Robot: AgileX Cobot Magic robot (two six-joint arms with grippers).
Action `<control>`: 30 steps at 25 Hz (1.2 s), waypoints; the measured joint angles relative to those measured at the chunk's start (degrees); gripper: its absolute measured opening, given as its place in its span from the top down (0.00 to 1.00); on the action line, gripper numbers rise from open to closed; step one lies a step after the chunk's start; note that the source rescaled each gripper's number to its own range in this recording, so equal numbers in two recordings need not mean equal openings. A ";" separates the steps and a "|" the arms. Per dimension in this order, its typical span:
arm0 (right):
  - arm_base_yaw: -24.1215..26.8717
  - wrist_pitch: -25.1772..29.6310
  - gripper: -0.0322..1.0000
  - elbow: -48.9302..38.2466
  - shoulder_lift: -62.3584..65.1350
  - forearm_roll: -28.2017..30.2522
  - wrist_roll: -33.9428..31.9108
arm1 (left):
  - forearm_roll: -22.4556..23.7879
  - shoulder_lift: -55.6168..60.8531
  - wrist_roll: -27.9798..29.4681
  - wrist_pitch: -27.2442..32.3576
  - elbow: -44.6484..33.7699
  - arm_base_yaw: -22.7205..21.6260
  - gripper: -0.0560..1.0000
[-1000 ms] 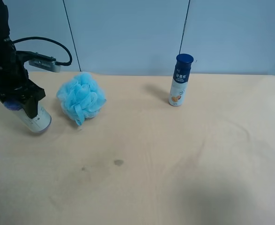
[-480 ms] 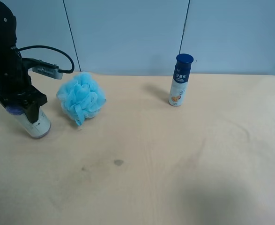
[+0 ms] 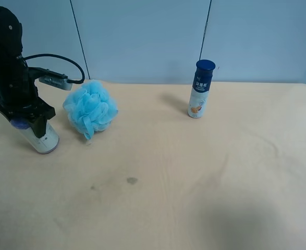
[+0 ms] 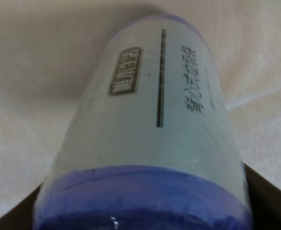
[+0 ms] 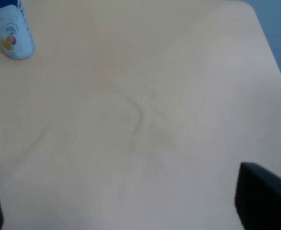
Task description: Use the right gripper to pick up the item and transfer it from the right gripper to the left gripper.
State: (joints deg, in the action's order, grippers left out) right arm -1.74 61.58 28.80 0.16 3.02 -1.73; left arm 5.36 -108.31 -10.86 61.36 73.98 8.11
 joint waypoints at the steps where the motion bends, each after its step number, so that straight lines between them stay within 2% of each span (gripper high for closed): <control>1: 0.00 0.00 0.14 0.00 0.00 0.00 0.00 | 0.00 0.00 0.00 -0.06 0.00 0.00 0.94; 3: 0.00 0.00 0.14 0.00 0.00 0.00 0.00 | 0.00 0.00 0.00 -0.54 0.00 0.00 0.94; 4: 0.00 0.00 0.14 0.00 0.00 0.00 0.00 | 0.00 0.00 0.00 -0.88 0.00 0.00 0.90; 8: 0.00 0.00 0.14 0.00 0.00 0.00 0.00 | 0.00 0.00 0.00 -1.69 0.00 0.00 0.61; 10: 0.00 0.00 0.14 0.00 0.00 0.00 0.00 | 0.17 0.00 0.00 -2.26 0.00 0.00 0.56; 22: 0.00 0.00 0.14 0.00 0.00 0.00 0.00 | 0.17 0.31 1.01 -0.59 0.00 0.00 0.54; 30: 0.00 0.00 0.14 0.00 0.00 0.00 0.00 | -0.10 8.10 1.81 2.11 0.00 0.00 0.53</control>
State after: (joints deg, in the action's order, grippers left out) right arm -1.74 61.58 28.80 0.16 3.02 -1.73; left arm 5.26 -100.20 -9.05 63.47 73.98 8.11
